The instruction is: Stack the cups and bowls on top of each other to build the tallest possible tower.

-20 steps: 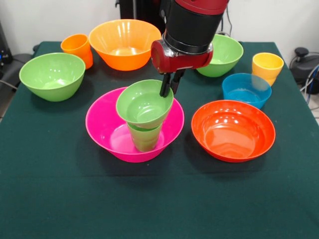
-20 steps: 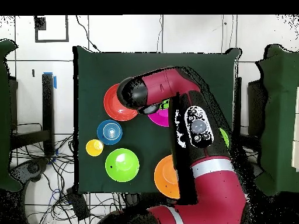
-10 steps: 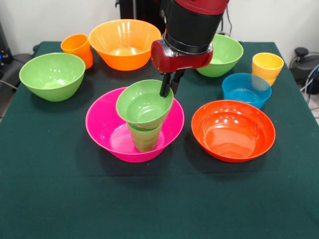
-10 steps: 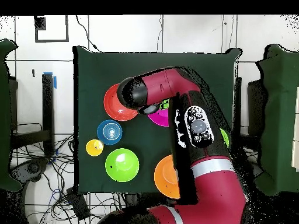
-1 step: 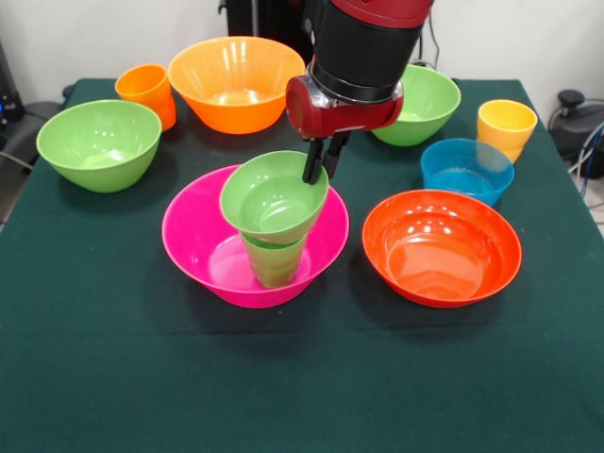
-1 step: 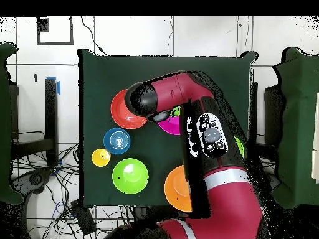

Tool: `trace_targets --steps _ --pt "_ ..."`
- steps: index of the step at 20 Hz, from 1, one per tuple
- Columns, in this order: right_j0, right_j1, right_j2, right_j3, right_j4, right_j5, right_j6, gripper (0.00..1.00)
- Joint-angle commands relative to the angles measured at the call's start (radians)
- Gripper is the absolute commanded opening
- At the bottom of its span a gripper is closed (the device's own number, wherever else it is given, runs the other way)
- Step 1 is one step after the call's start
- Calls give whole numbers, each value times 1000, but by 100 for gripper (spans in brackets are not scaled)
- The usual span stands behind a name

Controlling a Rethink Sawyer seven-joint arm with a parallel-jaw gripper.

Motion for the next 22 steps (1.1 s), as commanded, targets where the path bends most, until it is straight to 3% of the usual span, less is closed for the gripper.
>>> trace_targets --steps 1,22 --pt "-11 48 51 27 -94 -73 -233 0" --pt "-20 61 57 7 -96 -63 -261 0"
